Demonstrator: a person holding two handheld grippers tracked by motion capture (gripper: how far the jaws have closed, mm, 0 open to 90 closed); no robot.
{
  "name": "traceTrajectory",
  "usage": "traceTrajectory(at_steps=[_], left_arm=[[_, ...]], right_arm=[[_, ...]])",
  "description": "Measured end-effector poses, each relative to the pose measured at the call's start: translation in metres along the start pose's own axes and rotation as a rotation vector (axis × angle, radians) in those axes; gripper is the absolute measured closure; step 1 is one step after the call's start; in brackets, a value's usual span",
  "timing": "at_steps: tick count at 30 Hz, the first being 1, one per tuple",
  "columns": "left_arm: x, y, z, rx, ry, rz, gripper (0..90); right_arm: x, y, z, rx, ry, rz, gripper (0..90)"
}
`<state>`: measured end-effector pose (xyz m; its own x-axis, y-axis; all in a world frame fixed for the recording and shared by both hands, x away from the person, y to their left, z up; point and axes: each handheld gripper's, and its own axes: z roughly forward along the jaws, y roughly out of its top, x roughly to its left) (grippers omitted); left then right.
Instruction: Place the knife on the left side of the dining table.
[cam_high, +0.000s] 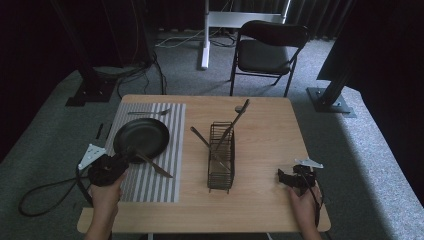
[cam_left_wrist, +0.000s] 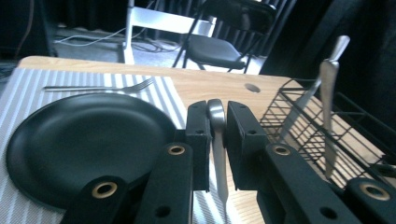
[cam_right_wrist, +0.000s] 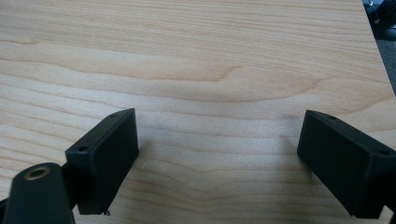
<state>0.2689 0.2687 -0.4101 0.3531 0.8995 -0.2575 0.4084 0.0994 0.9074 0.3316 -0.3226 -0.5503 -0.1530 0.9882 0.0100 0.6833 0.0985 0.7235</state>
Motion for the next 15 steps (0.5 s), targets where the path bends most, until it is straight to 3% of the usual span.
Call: traceTrajectory(at_steps=[5,15], left_arm=[[0.003,-0.002,-0.003,0.002,0.014,-0.004,78.8],[0.022,-0.014,-0.01,-0.014,0.056,-0.055,76.3]], right_arm=[[0.0,0.0,0.0,0.0,0.0,0.0,11.6],[0.0,0.0,0.0,0.0,0.0,0.0,11.6]])
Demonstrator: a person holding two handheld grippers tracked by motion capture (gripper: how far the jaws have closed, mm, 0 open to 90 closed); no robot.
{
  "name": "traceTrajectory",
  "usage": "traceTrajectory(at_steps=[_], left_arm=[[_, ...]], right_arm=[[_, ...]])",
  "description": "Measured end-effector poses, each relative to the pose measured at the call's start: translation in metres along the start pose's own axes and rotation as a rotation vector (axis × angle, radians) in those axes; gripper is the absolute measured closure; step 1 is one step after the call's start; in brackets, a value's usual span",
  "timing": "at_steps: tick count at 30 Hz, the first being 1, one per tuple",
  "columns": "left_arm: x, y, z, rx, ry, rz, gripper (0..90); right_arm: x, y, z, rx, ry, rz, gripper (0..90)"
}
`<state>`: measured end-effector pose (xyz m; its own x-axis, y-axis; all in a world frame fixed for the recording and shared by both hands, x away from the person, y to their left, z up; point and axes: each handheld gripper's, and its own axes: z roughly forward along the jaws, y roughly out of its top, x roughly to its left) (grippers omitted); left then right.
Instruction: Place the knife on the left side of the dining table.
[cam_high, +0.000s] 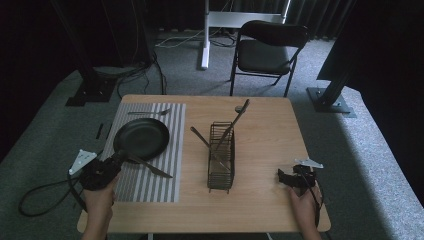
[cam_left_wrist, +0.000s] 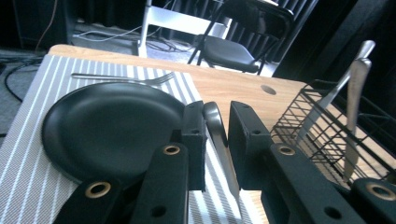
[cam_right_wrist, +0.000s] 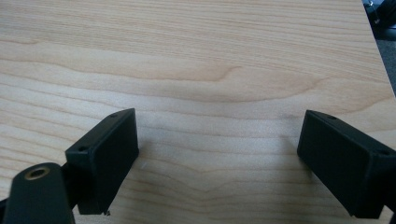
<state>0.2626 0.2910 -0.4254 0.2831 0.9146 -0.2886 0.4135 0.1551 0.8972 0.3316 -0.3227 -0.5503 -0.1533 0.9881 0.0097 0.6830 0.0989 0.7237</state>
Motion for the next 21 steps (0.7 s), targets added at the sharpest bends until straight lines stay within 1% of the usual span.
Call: traceTrajectory(at_steps=[1,2,6,9,12,13,15,16,18,21], left_arm=[[0.0,0.0,0.0,0.0,0.0,0.0,76.3],[0.003,-0.002,-0.002,0.002,0.005,-0.009,76.3],[0.005,-0.004,-0.004,-0.001,0.005,-0.009,75.6],[0.006,-0.006,-0.006,-0.008,0.011,-0.013,75.3],[0.011,-0.011,-0.007,-0.019,0.015,-0.016,74.7],[0.015,-0.012,-0.008,-0.017,0.02,-0.03,74.6],[0.019,-0.016,-0.008,-0.017,0.025,-0.045,73.8],[0.022,-0.018,-0.008,-0.019,0.027,-0.061,73.6],[0.025,-0.02,-0.009,-0.02,0.027,-0.069,73.2],[0.036,-0.027,-0.009,-0.025,0.036,-0.1,72.1]], right_arm=[[0.0,0.0,0.0,0.0,0.0,0.0,11.6],[0.0,0.0,0.0,0.0,0.0,0.0,11.6],[0.0,0.0,0.0,0.0,0.0,0.0,11.6],[0.0,0.0,0.0,0.0,0.0,0.0,11.6],[0.0,0.0,0.0,0.0,0.0,0.0,11.6],[0.0,0.0,0.0,0.0,0.0,0.0,11.6],[0.0,0.0,0.0,0.0,0.0,0.0,11.6],[0.0,0.0,0.0,0.0,0.0,0.001,11.6],[0.0,0.0,0.0,0.0,0.0,0.0,11.6],[0.0,0.0,0.0,0.0,0.0,0.0,11.6]])
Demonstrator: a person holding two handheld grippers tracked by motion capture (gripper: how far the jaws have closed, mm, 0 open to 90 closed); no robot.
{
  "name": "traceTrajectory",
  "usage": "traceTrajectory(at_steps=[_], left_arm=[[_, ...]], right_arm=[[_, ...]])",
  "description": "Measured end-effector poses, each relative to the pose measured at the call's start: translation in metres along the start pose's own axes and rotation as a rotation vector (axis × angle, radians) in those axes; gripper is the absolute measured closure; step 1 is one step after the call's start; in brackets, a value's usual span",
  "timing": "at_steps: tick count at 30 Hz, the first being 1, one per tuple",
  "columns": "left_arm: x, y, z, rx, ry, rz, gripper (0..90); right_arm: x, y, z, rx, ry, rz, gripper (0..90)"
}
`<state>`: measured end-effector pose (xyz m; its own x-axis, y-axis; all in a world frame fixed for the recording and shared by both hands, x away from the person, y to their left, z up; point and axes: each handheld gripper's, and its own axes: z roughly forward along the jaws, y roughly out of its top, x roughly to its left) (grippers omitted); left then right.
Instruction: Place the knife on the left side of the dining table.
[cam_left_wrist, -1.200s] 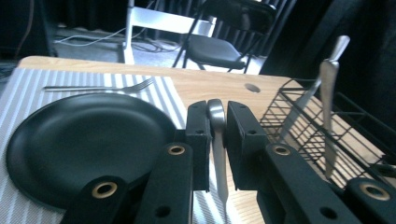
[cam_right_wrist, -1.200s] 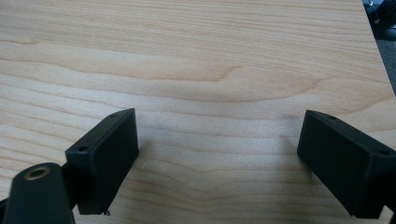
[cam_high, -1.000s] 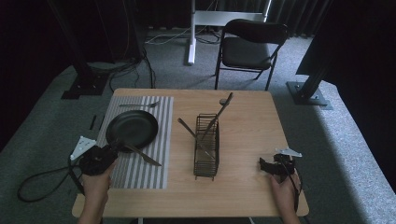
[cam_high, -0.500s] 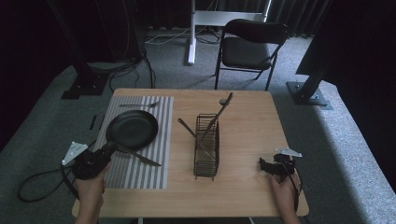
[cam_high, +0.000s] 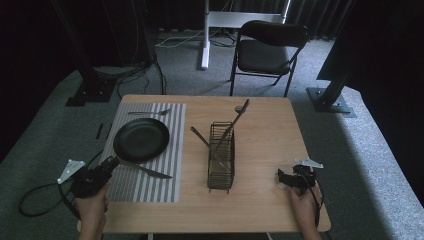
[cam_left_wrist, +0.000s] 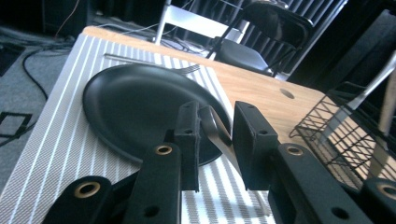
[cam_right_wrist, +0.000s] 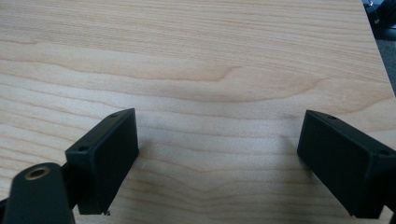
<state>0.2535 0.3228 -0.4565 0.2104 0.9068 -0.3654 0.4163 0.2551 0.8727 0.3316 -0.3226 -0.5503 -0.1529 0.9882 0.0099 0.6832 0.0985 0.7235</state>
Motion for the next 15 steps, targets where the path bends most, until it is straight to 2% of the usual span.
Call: traceTrajectory(at_steps=[3,4,5,9,15], left_arm=[[0.009,-0.003,-0.001,-0.018,0.029,-0.01,71.9],[0.009,-0.003,-0.001,-0.018,0.029,-0.01,71.9],[0.015,-0.005,-0.001,-0.025,0.021,-0.03,71.9],[0.028,-0.011,0.004,0.004,0.047,-0.048,72.0],[0.062,-0.025,0.011,0.068,0.014,-0.191,71.6]], right_arm=[[0.0,0.0,0.0,0.0,0.0,0.0,11.6],[0.0,0.0,0.0,0.0,0.0,0.0,11.6],[0.0,0.0,0.0,0.0,0.0,0.0,11.6],[0.0,0.0,0.0,0.0,0.0,0.0,11.6],[0.0,0.0,0.0,0.0,0.0,0.0,11.6]])
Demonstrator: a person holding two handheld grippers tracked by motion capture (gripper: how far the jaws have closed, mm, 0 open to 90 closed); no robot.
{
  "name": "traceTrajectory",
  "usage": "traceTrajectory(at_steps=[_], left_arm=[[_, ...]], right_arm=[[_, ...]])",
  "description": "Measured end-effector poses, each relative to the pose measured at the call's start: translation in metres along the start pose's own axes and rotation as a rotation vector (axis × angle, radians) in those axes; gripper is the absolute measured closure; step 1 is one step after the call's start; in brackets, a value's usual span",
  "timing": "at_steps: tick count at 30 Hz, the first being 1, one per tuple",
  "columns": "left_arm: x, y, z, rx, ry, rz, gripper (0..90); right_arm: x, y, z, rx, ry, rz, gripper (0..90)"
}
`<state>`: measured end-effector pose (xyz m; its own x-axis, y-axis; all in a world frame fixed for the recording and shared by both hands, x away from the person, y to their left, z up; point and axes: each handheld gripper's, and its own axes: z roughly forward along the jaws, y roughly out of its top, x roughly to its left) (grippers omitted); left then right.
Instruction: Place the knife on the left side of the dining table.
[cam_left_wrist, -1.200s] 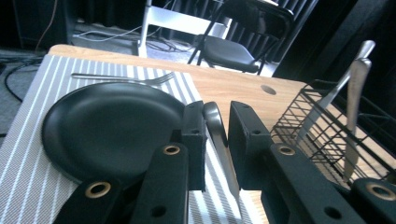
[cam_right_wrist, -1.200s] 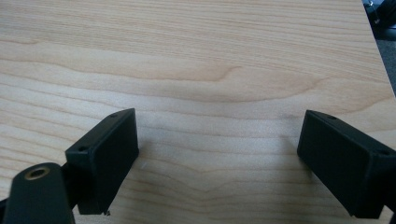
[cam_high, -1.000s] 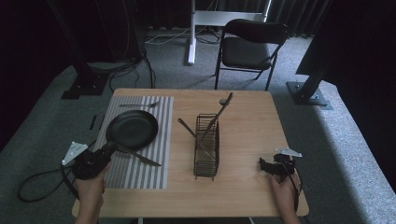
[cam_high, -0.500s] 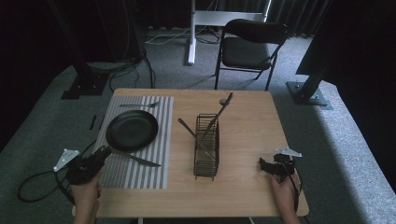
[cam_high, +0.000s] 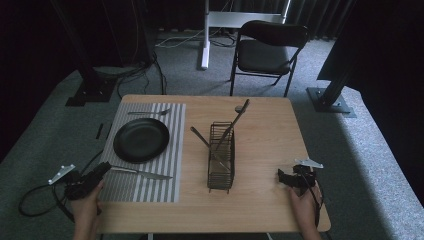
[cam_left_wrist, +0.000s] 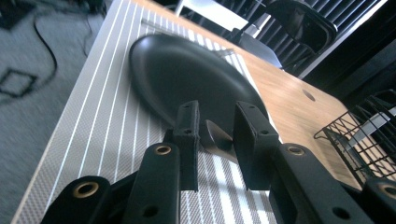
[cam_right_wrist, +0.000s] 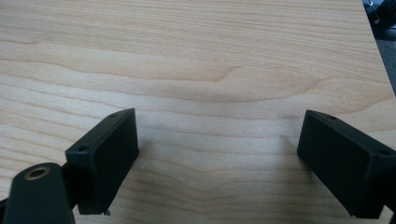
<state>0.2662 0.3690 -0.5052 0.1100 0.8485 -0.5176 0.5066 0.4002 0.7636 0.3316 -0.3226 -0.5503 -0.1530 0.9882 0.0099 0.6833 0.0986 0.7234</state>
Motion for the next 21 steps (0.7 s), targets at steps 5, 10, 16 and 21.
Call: traceTrajectory(at_steps=[5,10,16,21], left_arm=[[0.019,-0.006,0.009,0.028,-0.016,-0.051,71.0],[0.027,-0.01,0.017,0.056,0.019,-0.039,69.5],[0.03,-0.015,0.026,0.1,0.083,0.004,67.3],[0.032,-0.018,0.03,0.122,0.115,0.029,66.8]], right_arm=[[0.0,0.0,0.0,0.0,0.0,0.0,11.6],[0.0,0.0,0.0,0.0,0.0,0.0,11.6],[0.0,0.0,0.0,0.0,0.0,0.0,11.6],[0.0,0.0,0.0,0.0,0.0,0.0,11.6]])
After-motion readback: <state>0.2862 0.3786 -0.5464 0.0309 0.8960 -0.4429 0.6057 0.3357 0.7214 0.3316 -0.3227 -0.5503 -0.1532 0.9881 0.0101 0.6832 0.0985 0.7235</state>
